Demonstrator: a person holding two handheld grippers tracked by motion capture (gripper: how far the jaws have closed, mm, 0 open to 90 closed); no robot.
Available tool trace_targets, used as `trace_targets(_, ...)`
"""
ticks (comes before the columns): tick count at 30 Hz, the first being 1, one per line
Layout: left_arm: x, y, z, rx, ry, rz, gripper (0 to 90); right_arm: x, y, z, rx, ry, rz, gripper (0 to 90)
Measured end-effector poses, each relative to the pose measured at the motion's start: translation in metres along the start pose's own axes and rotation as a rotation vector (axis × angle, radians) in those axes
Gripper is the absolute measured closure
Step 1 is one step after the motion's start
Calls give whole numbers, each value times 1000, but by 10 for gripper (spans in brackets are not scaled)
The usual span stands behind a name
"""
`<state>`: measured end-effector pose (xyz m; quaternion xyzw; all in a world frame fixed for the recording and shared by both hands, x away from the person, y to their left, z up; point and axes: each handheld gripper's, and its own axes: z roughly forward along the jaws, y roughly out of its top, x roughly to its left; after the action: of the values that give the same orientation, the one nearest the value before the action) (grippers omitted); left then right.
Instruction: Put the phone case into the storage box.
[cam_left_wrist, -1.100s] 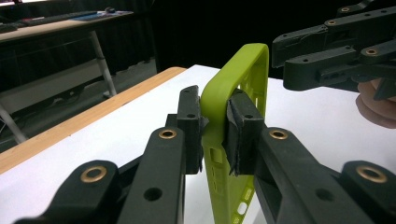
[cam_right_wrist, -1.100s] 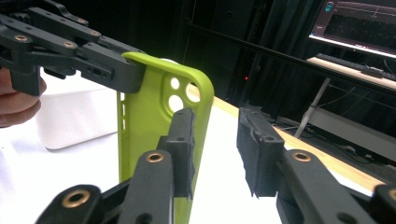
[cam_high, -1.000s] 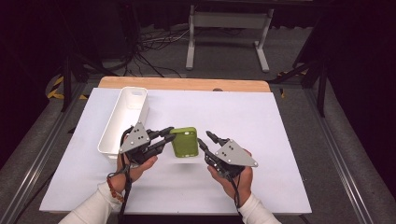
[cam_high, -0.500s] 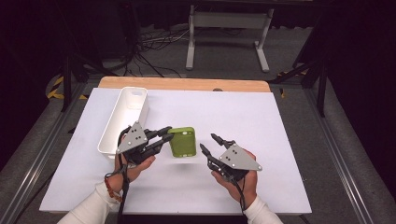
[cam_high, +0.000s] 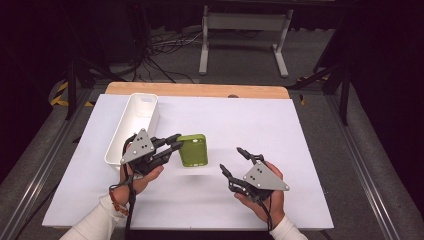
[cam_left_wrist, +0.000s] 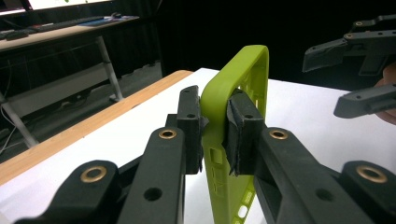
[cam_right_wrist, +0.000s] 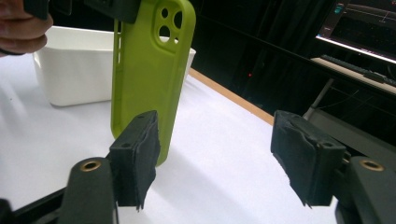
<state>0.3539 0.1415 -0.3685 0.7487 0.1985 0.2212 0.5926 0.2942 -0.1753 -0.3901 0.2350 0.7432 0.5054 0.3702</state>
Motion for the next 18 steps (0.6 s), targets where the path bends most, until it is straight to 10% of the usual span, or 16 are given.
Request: trace_targets(18, 2, 0, -2, 2, 4, -2, 776, -8, -21, -23, 45, -32, -30, 215)
